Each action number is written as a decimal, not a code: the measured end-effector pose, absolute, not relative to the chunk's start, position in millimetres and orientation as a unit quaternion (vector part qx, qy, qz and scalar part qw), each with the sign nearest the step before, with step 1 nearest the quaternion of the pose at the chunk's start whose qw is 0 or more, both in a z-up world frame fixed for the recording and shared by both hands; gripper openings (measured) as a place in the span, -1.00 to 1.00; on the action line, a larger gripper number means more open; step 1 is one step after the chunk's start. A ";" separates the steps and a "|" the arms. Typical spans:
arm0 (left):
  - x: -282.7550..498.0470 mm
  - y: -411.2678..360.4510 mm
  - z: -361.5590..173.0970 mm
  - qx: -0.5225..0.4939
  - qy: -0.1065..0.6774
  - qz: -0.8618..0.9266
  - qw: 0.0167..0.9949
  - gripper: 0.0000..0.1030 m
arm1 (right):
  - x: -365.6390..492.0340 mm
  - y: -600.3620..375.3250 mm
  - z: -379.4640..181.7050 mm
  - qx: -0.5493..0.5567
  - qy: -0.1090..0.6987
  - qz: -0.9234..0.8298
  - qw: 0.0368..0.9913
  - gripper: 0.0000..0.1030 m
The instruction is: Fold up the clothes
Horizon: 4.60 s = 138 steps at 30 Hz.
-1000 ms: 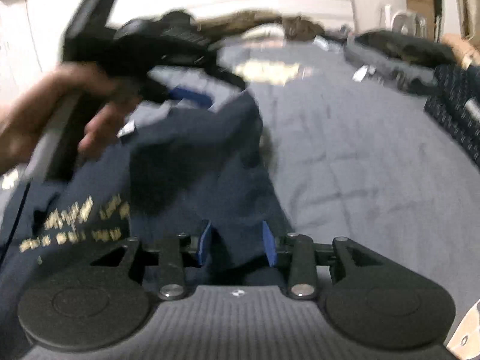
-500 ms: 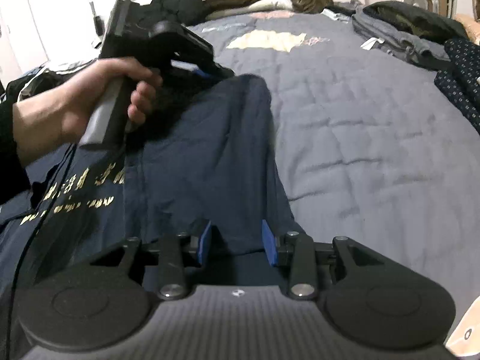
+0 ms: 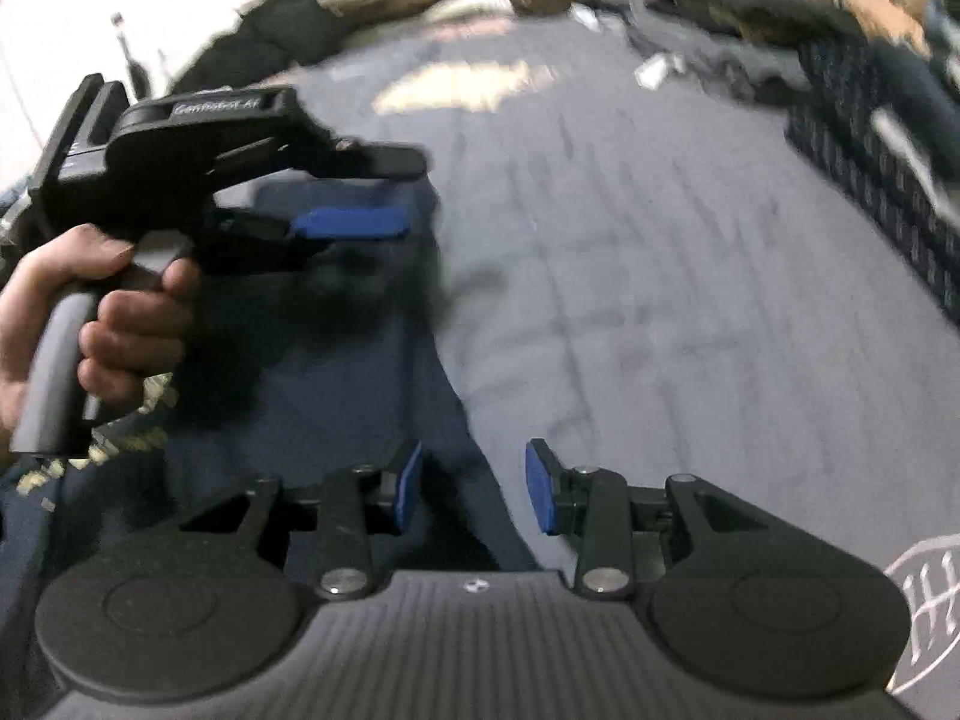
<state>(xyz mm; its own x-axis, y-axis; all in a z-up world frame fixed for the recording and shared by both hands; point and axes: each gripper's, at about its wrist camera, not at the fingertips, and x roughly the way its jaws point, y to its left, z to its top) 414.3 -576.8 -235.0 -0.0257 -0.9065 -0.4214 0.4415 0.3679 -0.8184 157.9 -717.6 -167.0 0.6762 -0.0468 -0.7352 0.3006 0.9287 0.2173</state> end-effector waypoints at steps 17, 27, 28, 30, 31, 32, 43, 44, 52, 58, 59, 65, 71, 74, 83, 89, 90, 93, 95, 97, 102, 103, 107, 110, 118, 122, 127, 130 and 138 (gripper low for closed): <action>353.2 -518.5 -228.4 -0.205 0.498 -0.522 0.662 -0.27 | 146.4 -735.8 -166.1 0.182 0.369 -0.145 0.900 -0.25; 385.6 -438.2 -201.2 -0.237 0.458 -0.409 0.753 -0.27 | 148.5 -729.6 -179.2 0.126 0.383 -0.161 0.901 -0.27; 379.6 -429.5 -189.1 -0.232 0.448 -0.410 0.759 -0.08 | 148.5 -729.9 -178.5 0.124 0.384 -0.160 0.901 -0.27; 356.9 -412.6 -162.6 -0.219 0.428 -0.414 0.773 0.16 | 148.6 -731.4 -175.9 0.129 0.385 -0.159 0.900 -0.27; 345.1 -402.9 -149.3 -0.200 0.418 -0.414 0.784 0.21 | 148.5 -732.4 -173.6 0.131 0.386 -0.160 0.899 -0.26; 330.0 -390.4 -136.9 -0.179 0.408 -0.411 0.795 0.21 | 148.1 -733.5 -170.4 0.134 0.386 -0.161 0.898 -0.26; 173.8 -265.7 -70.5 -0.017 0.397 -0.310 0.864 0.21 | 96.1 -711.9 -92.3 0.163 0.307 -0.139 0.928 -0.23; 160.6 -255.1 -64.5 -0.011 0.392 -0.306 0.867 0.23 | 87.2 -707.9 -83.0 0.166 0.298 -0.136 0.930 -0.21; 80.1 -209.5 -47.4 0.037 0.375 -0.276 0.884 0.42 | -4.9 -657.0 -35.2 0.157 0.282 -0.116 0.939 -0.10; 26.9 -192.6 -63.5 0.056 0.409 -0.240 0.878 0.42 | -55.5 -633.0 -36.1 0.111 0.337 -0.085 0.931 -0.09; 18.3 -190.3 -67.8 0.055 0.415 -0.237 0.877 0.42 | -61.8 -632.1 -38.6 0.109 0.350 -0.079 0.927 -0.09; 1.0 -183.6 -103.3 0.069 0.488 -0.232 0.839 0.27 | -93.3 -637.7 -65.6 0.113 0.449 -0.052 0.885 -0.09; -6.4 -179.1 -132.0 0.074 0.523 -0.247 0.812 -0.45 | -118.4 -647.6 -99.8 0.089 0.518 -0.047 0.850 -0.09; -20.7 -186.8 -134.6 0.114 0.504 -0.253 0.818 -0.41 | -127.5 -654.8 -111.9 0.106 0.531 -0.055 0.839 -0.09; -26.2 -190.7 -144.1 0.131 0.507 -0.260 0.811 0.07 | -133.8 -658.7 -127.8 0.120 0.559 -0.053 0.819 -0.09; -11.4 -175.2 -154.6 0.057 0.537 -0.253 0.803 0.04 | -130.5 -663.3 -140.8 0.141 0.580 -0.044 0.801 -0.09; -8.9 -172.6 -156.3 0.044 0.541 -0.251 0.801 0.02 | -128.4 -664.7 -143.7 0.148 0.584 -0.041 0.797 -0.09; -1.5 -164.9 -161.6 0.007 0.555 -0.247 0.795 -0.12 | -122.6 -668.6 -151.5 0.165 0.595 -0.035 0.786 -0.09; 1.0 -163.0 -164.2 -0.003 0.558 -0.246 0.793 -0.29 | -119.7 -671.2 -154.4 0.172 0.598 -0.041 0.782 -0.09; -0.7 -163.6 -162.9 -0.004 0.554 -0.253 0.793 -0.43 | -117.6 -673.4 -156.0 0.176 0.598 -0.047 0.780 -0.09; 2.7 -166.2 -168.6 0.001 0.561 -0.245 0.791 -0.44 | -116.2 -676.5 -152.4 0.164 0.587 -0.067 0.790 -0.08; 3.8 -166.5 -169.7 0.000 0.563 -0.244 0.790 -0.45 | -115.9 -677.1 -151.7 0.162 0.585 -0.071 0.791 -0.08; 6.1 -172.1 -170.9 0.004 0.562 -0.254 0.788 -0.63 | -109.8 -673.4 -163.9 0.154 0.604 -0.066 0.779 -0.09; 7.8 -173.4 -165.9 0.000 0.555 -0.264 0.789 -0.84 | -107.7 -668.1 -169.5 0.152 0.604 -0.060 0.780 -0.27; 13.0 -143.3 -121.2 -0.098 0.509 -0.288 0.805 -0.88 | -114.5 -676.5 -139.3 0.222 0.534 -0.018 0.816 -0.83; 30.3 -129.9 -90.7 -0.144 0.479 -0.295 0.814 -0.88 | -86.6 -689.1 -120.6 0.263 0.497 -0.008 0.827 -0.83; 70.2 -133.9 -65.1 -0.161 0.461 -0.301 0.819 -0.88 | -51.8 -704.9 -97.2 0.313 0.448 0.005 0.837 -0.83; 105.7 -140.7 -57.8 -0.169 0.456 -0.299 0.821 -0.88 | -31.0 -714.3 -83.2 0.342 0.418 0.012 0.841 -0.83; 235.0 -177.5 -53.5 -0.155 0.449 -0.284 0.833 -0.88 | 43.1 -739.5 -56.7 0.401 0.351 0.023 0.846 -0.83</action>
